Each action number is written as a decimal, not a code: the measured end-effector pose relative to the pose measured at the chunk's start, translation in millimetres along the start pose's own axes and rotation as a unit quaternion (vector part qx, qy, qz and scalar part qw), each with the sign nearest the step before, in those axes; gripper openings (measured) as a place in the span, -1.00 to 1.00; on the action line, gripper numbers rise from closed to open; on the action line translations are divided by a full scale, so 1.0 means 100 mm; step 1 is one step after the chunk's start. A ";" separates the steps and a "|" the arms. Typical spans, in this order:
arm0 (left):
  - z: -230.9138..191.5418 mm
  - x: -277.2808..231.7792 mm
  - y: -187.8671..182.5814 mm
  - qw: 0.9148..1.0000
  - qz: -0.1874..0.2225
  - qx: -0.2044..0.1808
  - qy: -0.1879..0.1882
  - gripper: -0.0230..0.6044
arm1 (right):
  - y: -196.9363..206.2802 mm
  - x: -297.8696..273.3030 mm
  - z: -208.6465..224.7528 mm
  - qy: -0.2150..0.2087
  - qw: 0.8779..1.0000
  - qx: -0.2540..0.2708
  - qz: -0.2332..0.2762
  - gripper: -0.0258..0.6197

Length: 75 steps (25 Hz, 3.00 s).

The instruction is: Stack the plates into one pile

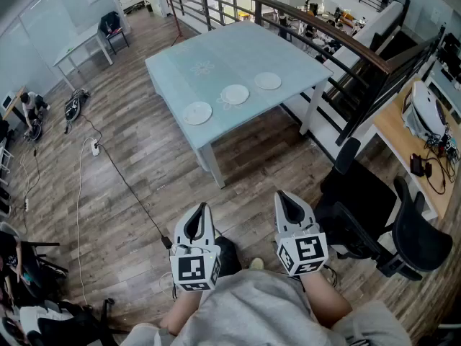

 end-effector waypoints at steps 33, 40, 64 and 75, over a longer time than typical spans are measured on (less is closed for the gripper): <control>-0.51 -1.50 0.07 0.999 -0.034 0.007 0.033 -0.87 | -0.01 -1.53 0.17 -0.062 0.998 0.020 0.008 -0.84; -0.79 -2.05 -0.03 0.999 -0.034 -0.003 0.033 -0.87 | -0.25 -2.06 0.25 -0.074 0.996 0.004 0.039 -0.84; -1.57 -2.86 -0.08 0.996 -0.036 0.011 0.080 -0.87 | -0.44 -3.04 0.28 0.013 0.999 -0.017 0.051 -0.84; -1.85 -2.96 0.02 0.996 -0.034 0.024 0.073 -0.87 | -0.50 -3.19 0.35 0.045 0.998 0.015 0.051 -0.84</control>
Point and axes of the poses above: the fingertips, and each gripper's own axes: x backward along the fingers, z to its right, y out of its underside, the point moved 3 cm from there along x, backward along the fingers, and after that the axes turned 1 degree about -x, right-handed, at the moved point
